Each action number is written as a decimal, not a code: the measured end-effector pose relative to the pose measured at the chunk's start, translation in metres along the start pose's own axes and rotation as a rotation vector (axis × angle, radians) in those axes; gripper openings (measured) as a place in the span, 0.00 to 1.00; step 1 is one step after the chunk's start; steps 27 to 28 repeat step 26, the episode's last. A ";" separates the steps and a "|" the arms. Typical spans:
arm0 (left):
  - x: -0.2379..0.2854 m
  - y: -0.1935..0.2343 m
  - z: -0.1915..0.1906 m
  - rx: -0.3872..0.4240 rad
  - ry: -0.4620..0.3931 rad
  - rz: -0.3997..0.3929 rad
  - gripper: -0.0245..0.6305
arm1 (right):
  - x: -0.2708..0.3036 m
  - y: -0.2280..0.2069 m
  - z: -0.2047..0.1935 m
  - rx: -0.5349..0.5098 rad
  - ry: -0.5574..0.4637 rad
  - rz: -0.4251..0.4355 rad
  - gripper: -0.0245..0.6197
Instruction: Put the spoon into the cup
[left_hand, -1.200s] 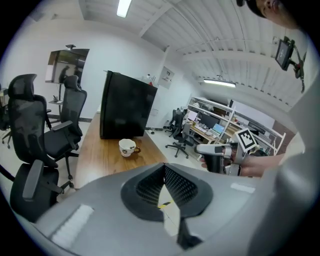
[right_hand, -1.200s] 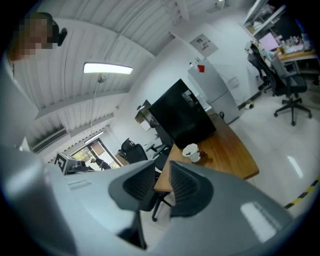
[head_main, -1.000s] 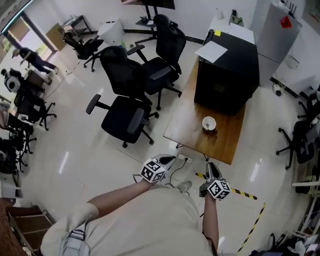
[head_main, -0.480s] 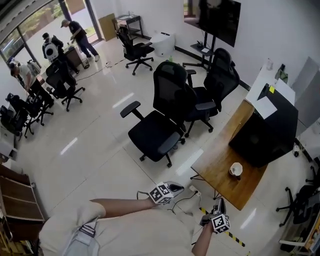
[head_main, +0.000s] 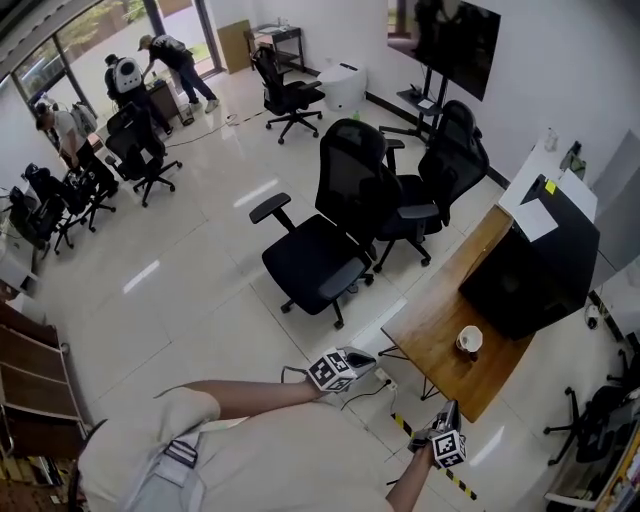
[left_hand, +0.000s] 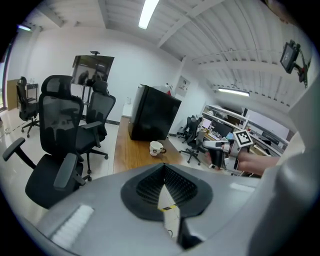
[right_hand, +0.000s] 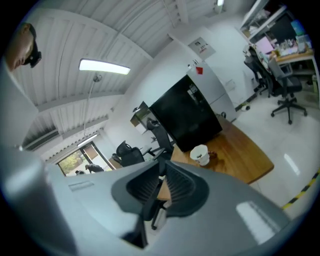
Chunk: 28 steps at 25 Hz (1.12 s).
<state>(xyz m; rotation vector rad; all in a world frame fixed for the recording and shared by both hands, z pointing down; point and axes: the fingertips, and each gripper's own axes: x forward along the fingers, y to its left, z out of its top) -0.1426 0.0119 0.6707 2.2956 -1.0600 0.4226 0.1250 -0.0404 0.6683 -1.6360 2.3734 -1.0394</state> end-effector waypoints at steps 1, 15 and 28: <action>0.004 -0.006 0.004 0.009 -0.005 -0.002 0.04 | -0.003 -0.008 0.010 -0.033 -0.007 -0.014 0.07; 0.050 -0.065 -0.006 0.046 0.052 -0.036 0.04 | -0.060 -0.063 0.016 -0.059 -0.047 -0.065 0.04; 0.064 -0.088 -0.022 0.012 0.065 0.011 0.04 | -0.042 -0.051 -0.001 -0.093 0.013 0.071 0.04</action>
